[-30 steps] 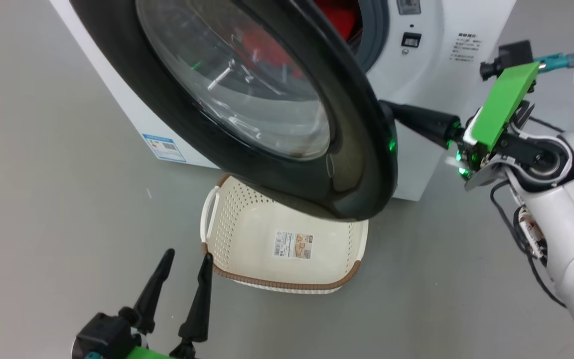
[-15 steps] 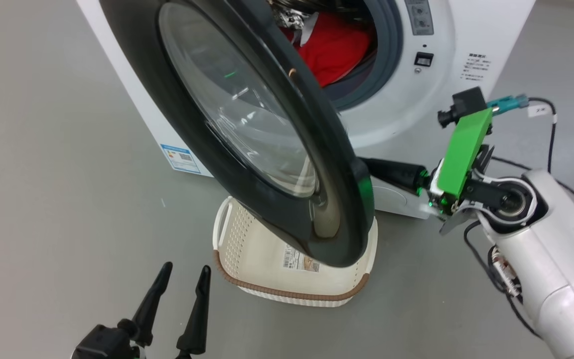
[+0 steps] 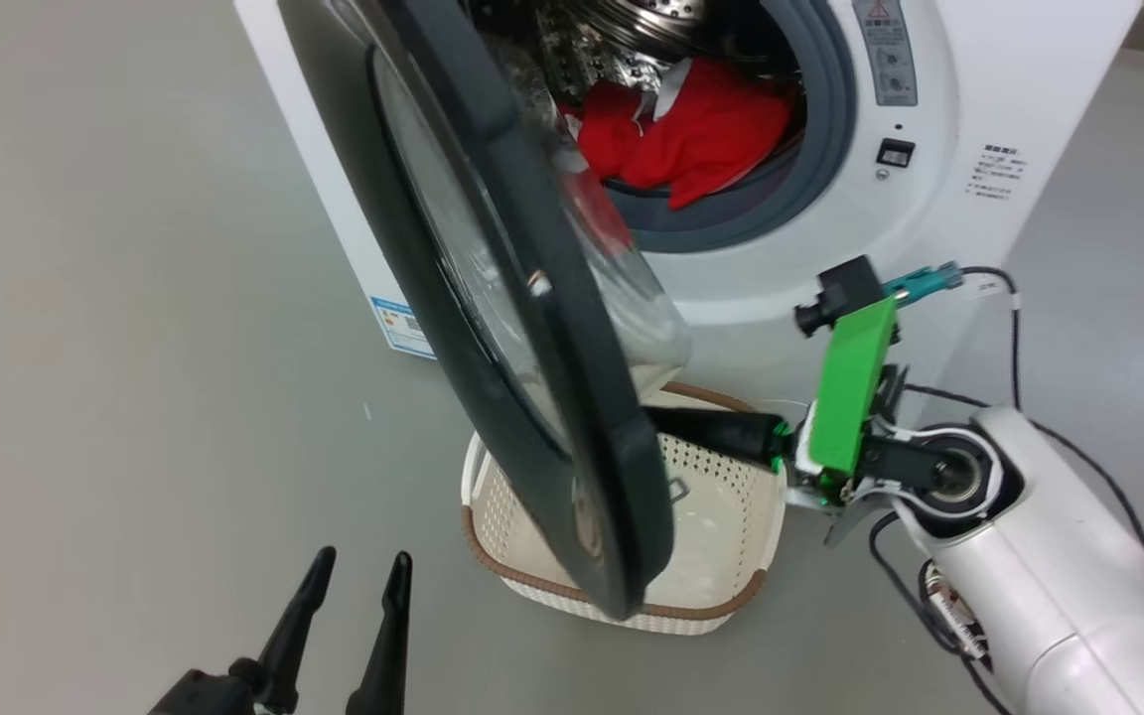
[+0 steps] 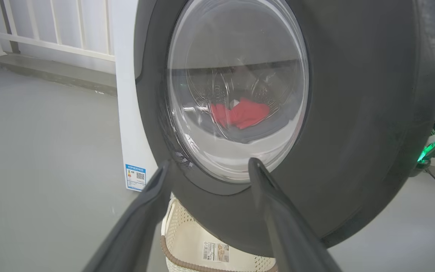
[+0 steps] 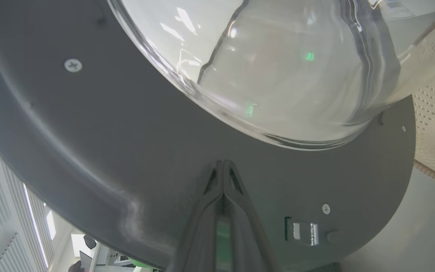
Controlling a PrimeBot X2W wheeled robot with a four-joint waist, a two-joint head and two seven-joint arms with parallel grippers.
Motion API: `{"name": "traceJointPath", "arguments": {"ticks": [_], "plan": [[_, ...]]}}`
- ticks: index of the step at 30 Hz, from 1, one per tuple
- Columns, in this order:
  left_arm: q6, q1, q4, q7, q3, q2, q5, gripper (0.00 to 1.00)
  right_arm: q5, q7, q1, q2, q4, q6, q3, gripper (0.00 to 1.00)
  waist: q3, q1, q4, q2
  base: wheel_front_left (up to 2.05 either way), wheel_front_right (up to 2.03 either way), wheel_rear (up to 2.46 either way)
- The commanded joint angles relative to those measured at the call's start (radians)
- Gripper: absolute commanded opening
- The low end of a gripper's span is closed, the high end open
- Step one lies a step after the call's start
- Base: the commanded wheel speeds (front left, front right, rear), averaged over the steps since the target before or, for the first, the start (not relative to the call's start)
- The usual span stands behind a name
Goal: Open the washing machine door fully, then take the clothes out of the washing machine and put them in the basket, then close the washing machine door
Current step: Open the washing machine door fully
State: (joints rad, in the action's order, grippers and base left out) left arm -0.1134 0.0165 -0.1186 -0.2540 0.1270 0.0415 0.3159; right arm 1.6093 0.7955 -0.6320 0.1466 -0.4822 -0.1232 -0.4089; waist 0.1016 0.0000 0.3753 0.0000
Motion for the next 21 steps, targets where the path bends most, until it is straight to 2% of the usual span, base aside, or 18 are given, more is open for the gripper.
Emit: {"name": "traceJointPath", "arguments": {"ticks": [1,21], "plan": [[0.008,-0.011,0.026,-0.008,-0.036,0.009,-0.011,1.00,-0.010,0.012,0.015,-0.030,0.036,-0.008,-0.023,0.00,-0.009,0.0000,0.012,0.0000,0.00,0.00,0.00],[0.012,0.009,0.020,-0.008,-0.071,0.009,-0.014,1.00,-0.006,-0.019,0.055,-0.092,0.083,-0.008,-0.106,0.00,-0.034,0.0000,0.121,0.0000,0.00,0.00,0.00]]}}
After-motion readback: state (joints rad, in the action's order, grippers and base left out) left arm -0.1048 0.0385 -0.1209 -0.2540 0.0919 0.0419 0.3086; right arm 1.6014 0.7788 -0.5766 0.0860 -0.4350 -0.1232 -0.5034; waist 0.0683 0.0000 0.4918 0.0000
